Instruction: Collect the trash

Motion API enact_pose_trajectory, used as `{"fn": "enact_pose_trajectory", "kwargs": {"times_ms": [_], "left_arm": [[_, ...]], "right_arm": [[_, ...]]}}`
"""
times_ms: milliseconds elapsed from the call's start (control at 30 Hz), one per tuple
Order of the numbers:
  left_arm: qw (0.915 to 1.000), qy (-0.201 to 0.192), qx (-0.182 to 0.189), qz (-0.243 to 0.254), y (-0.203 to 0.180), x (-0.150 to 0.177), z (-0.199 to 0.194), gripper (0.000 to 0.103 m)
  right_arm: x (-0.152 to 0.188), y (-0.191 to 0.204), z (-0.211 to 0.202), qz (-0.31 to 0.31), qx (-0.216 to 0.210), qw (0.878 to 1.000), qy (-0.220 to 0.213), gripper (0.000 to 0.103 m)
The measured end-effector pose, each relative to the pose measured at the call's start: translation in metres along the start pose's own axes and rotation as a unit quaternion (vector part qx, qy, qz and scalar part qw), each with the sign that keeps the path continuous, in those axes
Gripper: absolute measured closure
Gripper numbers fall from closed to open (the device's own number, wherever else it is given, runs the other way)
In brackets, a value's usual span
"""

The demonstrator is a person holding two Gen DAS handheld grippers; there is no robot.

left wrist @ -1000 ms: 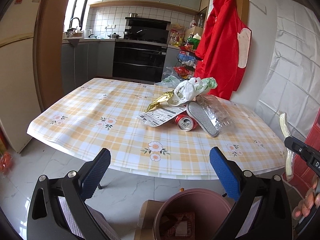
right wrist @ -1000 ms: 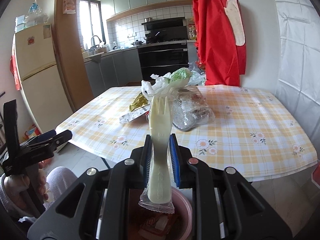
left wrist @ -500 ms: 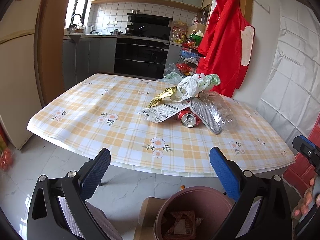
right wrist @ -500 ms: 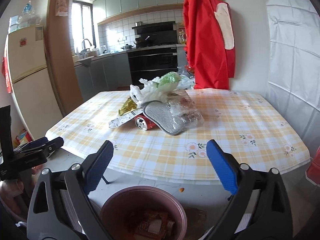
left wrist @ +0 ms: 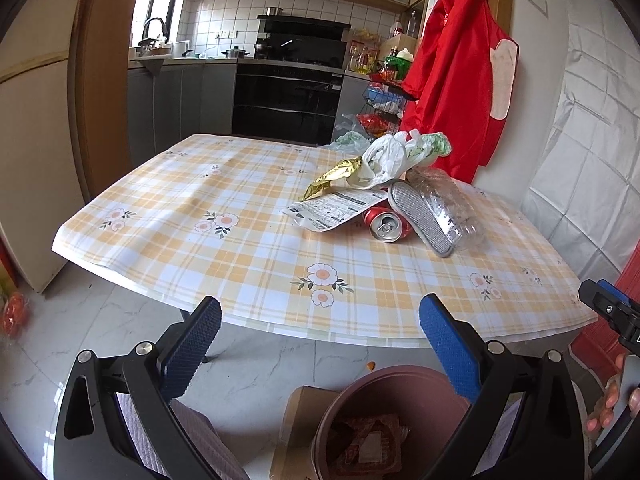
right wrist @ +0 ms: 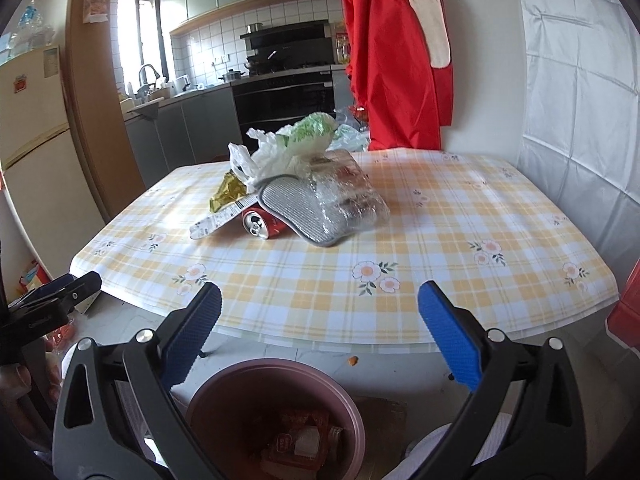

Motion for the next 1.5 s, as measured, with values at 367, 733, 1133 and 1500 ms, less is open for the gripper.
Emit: {"fn": "enact_pose_trajectory", "kwargs": {"times_ms": [367, 733, 1133, 1500], "left_arm": [[0.9995, 0.031, -0.007, 0.008, 0.002, 0.008, 0.026, 0.006], [0.9979, 0.060, -0.006, 0.024, -0.004, 0.001, 0.071, 0.006], [0.9973, 0.029, 0.012, 0.066, -0.019, -0.070, 0.148, 0.006], [0.9972, 0.041, 0.016, 0.061, -0.018, -0.082, 0.190, 0.006]], "right_arm": [[0.012, -0.010, 0.027, 0.018, 0.000, 0.999, 0.031, 0.006], [0.019, -0.027, 0.073, 0.033, 0.003, 0.997, 0.067, 0.006], [-0.031, -0.049, 0.158, -0.022, 0.004, 0.997, 0.073, 0.006], [-0.081, 0.001, 0.267, -0.189, 0.038, 0.975, 0.105, 0.006]]}}
Point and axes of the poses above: each gripper's, at about its wrist camera, not at the fingertips, and z roughly the way its jaws point, y to its left, x to its underside, the point moved 1 cm from there along z, roughly the way its jaws point, and after that the axes turned 10 degrees about -z, right-handed, at the moved point
